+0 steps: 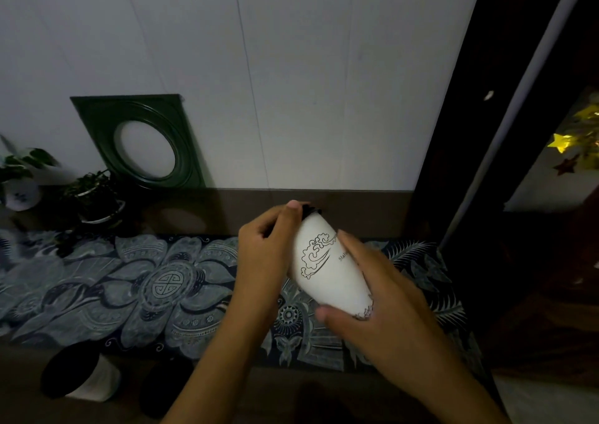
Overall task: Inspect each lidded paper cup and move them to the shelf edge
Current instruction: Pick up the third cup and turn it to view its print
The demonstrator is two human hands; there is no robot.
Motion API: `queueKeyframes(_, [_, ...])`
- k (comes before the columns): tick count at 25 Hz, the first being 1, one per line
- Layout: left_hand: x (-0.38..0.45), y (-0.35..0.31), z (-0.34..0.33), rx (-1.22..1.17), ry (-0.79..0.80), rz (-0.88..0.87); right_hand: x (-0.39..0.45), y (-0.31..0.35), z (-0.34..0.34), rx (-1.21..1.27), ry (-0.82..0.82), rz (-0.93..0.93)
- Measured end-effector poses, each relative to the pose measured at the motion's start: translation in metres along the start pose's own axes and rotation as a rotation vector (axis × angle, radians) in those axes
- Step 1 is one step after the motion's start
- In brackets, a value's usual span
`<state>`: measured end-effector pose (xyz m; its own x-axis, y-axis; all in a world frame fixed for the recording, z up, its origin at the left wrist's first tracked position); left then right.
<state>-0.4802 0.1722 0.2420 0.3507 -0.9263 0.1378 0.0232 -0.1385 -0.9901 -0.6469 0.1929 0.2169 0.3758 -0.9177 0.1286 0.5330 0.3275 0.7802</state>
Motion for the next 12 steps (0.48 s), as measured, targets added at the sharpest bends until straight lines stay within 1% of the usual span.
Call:
queueKeyframes(1, [0.000,0.000,-0.001,0.011,-0.005,-0.002,-0.001,0.002,-0.001,-0.176,-0.023,0.069])
queueKeyframes(2, [0.001,0.000,-0.002,0.017,0.006,-0.017,-0.002,0.004,-0.002,-0.230,-0.051,0.111])
queueKeyframes(3, [0.001,-0.001,-0.003,0.017,0.030,-0.039,-0.003,0.004,0.000,-0.211,-0.077,0.133])
queueKeyframes(4, [0.001,-0.002,-0.003,0.010,0.064,-0.061,-0.003,0.004,0.003,-0.079,-0.089,0.121])
queueKeyframes(5, [0.002,-0.003,-0.002,-0.001,0.098,-0.076,-0.002,0.002,0.007,0.152,-0.079,0.085])
queueKeyframes(7, [0.004,-0.004,-0.002,-0.043,0.139,-0.087,0.001,-0.002,0.011,0.666,0.010,0.016])
queueKeyframes(8, [0.004,-0.004,-0.003,-0.073,0.150,-0.089,0.003,-0.002,0.012,0.854,0.060,-0.033])
queueKeyframes(9, [0.004,-0.005,-0.003,-0.095,0.153,-0.092,0.003,-0.001,0.013,0.980,0.098,-0.098])
queueKeyframes(10, [0.005,-0.005,-0.005,-0.102,0.148,-0.099,0.003,0.001,0.013,1.046,0.126,-0.142])
queueKeyframes(11, [0.005,-0.005,-0.005,-0.101,0.127,-0.105,0.002,0.002,0.013,1.059,0.135,-0.160])
queueKeyframes(12, [0.006,-0.006,-0.005,-0.095,0.094,-0.104,0.002,0.003,0.012,1.000,0.112,-0.153])
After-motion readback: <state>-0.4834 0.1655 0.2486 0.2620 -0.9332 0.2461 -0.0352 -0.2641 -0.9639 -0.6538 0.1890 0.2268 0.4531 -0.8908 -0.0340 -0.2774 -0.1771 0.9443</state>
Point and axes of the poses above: each hand's wrist, its own x-axis towards the middle knuckle, its own z-axis out of the back of the hand, y = z × x, the point moved 3 cm from there along x, towards the middle knuckle, and after that the axes turned 2 degrees about z, right-handed, at the moved point
